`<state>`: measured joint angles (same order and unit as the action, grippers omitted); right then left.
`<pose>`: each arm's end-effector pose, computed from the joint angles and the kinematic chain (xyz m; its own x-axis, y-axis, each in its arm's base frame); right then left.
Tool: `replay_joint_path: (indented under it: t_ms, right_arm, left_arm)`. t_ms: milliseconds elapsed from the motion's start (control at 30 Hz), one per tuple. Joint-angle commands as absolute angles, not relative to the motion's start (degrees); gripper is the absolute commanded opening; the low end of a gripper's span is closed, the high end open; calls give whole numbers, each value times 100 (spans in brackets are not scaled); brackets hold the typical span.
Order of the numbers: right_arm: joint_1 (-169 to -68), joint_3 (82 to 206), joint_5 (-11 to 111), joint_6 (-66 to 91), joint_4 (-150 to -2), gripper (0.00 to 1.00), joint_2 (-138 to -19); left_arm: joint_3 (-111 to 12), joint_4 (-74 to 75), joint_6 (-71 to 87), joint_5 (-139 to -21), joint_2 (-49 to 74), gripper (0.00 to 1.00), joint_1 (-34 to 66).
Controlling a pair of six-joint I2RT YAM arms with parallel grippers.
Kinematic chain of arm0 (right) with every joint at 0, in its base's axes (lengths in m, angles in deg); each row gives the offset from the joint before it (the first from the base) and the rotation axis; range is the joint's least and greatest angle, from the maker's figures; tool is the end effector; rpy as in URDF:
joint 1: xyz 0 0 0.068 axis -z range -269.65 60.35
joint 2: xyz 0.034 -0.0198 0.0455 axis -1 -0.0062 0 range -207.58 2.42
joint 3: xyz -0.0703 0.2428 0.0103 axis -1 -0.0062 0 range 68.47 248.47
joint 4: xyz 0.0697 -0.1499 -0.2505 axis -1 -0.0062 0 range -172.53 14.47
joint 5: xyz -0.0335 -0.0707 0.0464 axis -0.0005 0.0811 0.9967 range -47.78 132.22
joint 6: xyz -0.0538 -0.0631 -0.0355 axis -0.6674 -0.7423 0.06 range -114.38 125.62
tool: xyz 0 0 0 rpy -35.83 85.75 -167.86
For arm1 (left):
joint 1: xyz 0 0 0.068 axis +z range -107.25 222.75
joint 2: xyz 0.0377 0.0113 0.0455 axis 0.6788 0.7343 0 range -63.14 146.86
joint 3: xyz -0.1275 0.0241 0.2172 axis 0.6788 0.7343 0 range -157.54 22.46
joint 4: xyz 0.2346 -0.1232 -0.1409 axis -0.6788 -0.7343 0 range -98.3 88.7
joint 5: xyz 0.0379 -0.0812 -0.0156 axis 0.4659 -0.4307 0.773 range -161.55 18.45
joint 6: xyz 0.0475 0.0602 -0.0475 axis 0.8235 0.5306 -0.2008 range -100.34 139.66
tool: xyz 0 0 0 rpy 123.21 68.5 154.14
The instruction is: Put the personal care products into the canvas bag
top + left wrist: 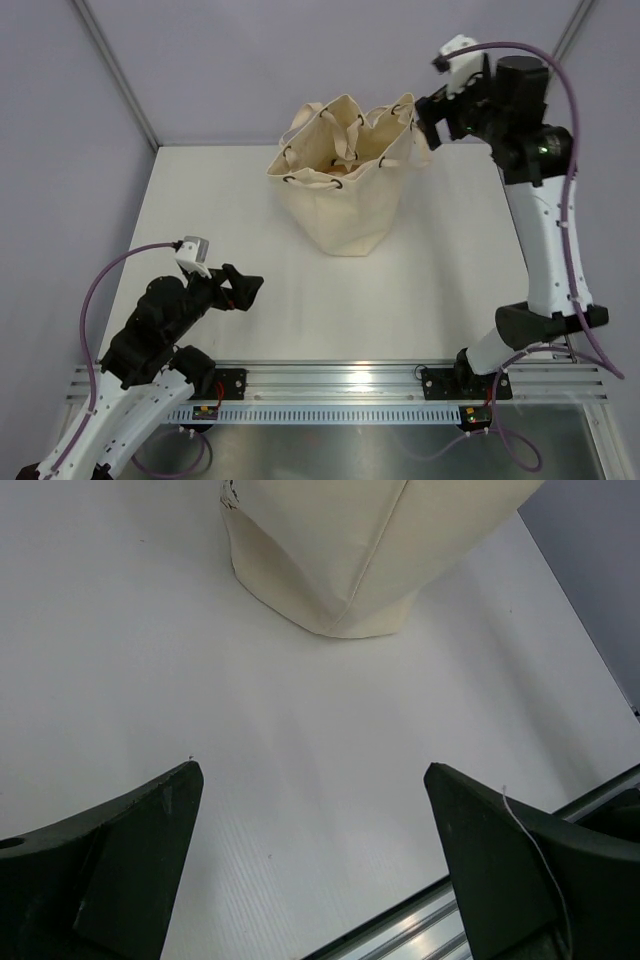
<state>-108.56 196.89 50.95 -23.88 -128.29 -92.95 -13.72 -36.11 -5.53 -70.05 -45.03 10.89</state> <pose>0.3692 0.1393 0.5104 -0.0531 -0.5327 -0.8446 -0.5536 0.7197 -0.4191 0.1623 -0.0985 0.2904 -0.4369 -0.2295 -0.8697 0.3540 0.8450 -0.4008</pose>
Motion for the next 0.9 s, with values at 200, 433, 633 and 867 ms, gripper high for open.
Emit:
replay_joint_path:
  t_ms: [200, 433, 633, 867]
  right_arm:
    - [-9009, 16712, 4720, -427, -12055, 99, -6932]
    - [-8622, 13680, 4732, 253, -11597, 100, -5122]
    - [-8622, 12816, 4688, 526, -11412, 100, -4558]
    - [-8622, 12472, 4548, 922, -11131, 100, -4329]
  left_arm:
    - [-1524, -3426, -301, -7094, -4363, 99, 1102]
    - [-1525, -3294, -310, -7120, -4064, 99, 1102]
    - [-1481, -3233, -257, -7120, -3845, 99, 1102]
    - [-1366, -3224, -266, -7067, -3792, 99, 1102]
